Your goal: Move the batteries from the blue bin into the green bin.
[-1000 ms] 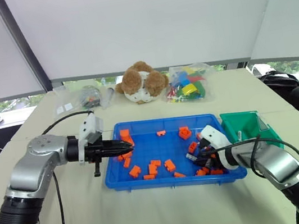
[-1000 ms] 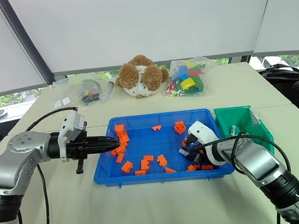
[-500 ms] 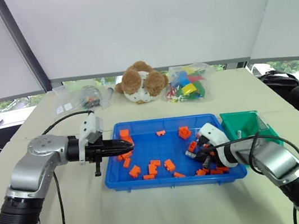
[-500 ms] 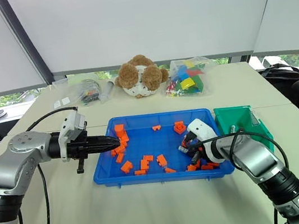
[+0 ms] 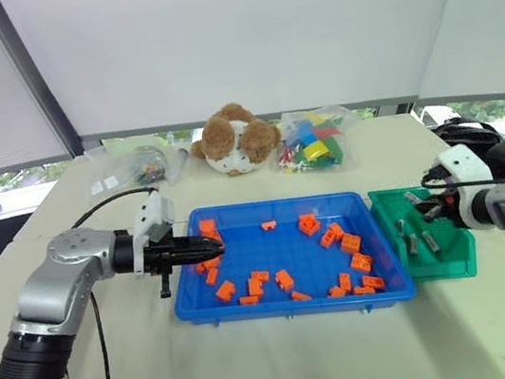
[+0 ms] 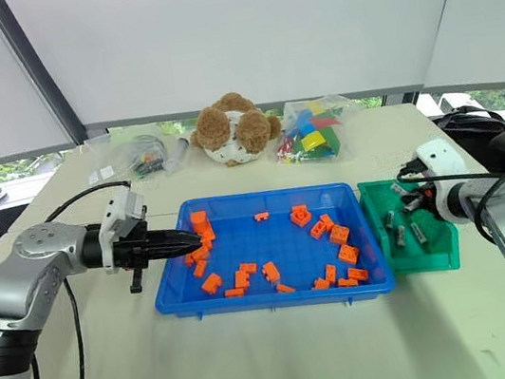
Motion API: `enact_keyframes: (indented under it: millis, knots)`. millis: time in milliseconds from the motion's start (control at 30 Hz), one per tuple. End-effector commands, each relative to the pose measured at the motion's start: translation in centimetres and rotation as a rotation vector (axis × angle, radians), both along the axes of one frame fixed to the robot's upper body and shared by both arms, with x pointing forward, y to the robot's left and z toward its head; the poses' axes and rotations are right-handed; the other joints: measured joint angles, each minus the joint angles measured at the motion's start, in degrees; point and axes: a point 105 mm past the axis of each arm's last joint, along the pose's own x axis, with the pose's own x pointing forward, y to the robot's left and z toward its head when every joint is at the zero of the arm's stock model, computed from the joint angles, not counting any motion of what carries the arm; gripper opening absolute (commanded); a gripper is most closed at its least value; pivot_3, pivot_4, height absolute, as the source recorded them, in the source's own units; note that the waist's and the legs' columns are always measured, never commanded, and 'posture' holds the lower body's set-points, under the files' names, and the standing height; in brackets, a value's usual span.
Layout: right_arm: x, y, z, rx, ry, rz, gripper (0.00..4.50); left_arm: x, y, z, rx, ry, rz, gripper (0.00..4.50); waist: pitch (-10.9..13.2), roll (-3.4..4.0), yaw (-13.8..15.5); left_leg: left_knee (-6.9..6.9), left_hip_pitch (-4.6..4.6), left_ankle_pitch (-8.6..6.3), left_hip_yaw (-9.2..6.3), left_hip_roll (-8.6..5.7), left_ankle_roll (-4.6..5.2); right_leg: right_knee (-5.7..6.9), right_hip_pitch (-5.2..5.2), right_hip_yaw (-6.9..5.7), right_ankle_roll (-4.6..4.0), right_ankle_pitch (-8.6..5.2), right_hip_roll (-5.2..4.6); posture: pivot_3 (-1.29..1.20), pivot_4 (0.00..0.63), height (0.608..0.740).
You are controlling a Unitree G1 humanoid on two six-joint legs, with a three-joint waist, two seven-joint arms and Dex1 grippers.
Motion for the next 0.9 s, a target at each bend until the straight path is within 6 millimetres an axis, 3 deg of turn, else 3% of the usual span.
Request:
enact_keyframes:
  millis: [33,267,333,500,600,733,900]
  knots:
    - [-0.1,-0.3,0.4,-0.025,-0.030,0.009,0.02,-0.2,-0.1,0.9,-0.001,-0.046,-0.014,0.43,0.0,0.00,0.2,0.00,0.00,0.00,-0.01,0.00,0.00,0.00,0.00,0.00,0.00,0.00,0.00,0.00,0.150,0.740]
    - [-0.8,-0.3,0.6,-0.025,-0.028,0.023,3.61,-0.2,-0.2,1.0,-0.001,-0.029,-0.019,0.43,0.0,0.00,0.5,0.01,-0.01,0.00,0.00,-0.01,0.00,-0.01,0.02,0.00,0.00,0.00,-0.02,0.00,0.150,0.740]
    - [-1.2,-0.2,1.0,-0.039,-0.031,0.038,4.45,-0.2,-0.1,1.0,-0.001,-0.027,-0.019,0.43,0.0,0.00,0.5,0.01,-0.01,0.00,-0.01,-0.01,0.00,-0.01,0.02,0.00,0.00,0.00,-0.02,0.00,0.150,0.740]
    - [-3.2,2.3,4.7,-0.058,-0.079,0.229,4.45,-0.1,0.1,1.6,-0.023,-0.011,-0.005,0.43,0.0,0.06,0.5,0.01,-0.02,0.00,-0.01,-0.01,0.00,-0.01,0.01,0.00,0.00,0.00,-0.02,0.00,0.150,0.740]
    - [-5.7,4.2,6.7,-0.079,-0.073,0.411,4.45,0.0,0.4,2.4,-0.046,-0.001,0.018,0.43,0.0,0.06,0.5,0.00,-0.02,0.00,-0.06,0.00,0.00,-0.02,0.03,-0.03,0.01,-0.01,-0.01,0.00,0.150,0.740]
    - [-8.8,5.6,7.2,-0.061,-0.019,0.562,4.45,-0.3,0.8,2.7,-0.049,0.001,0.029,0.43,0.0,0.05,0.5,0.00,0.00,0.00,-0.11,0.00,0.00,-0.06,0.11,-0.07,0.01,-0.01,-0.01,0.00,0.150,0.740]
    - [-11.5,7.2,6.3,-0.035,0.042,0.667,4.45,-0.8,1.4,2.6,-0.045,0.009,0.061,0.43,0.0,0.05,0.5,0.03,0.06,0.00,-0.11,0.00,0.00,-0.08,0.18,-0.07,0.02,-0.01,-0.02,0.00,0.150,0.740]
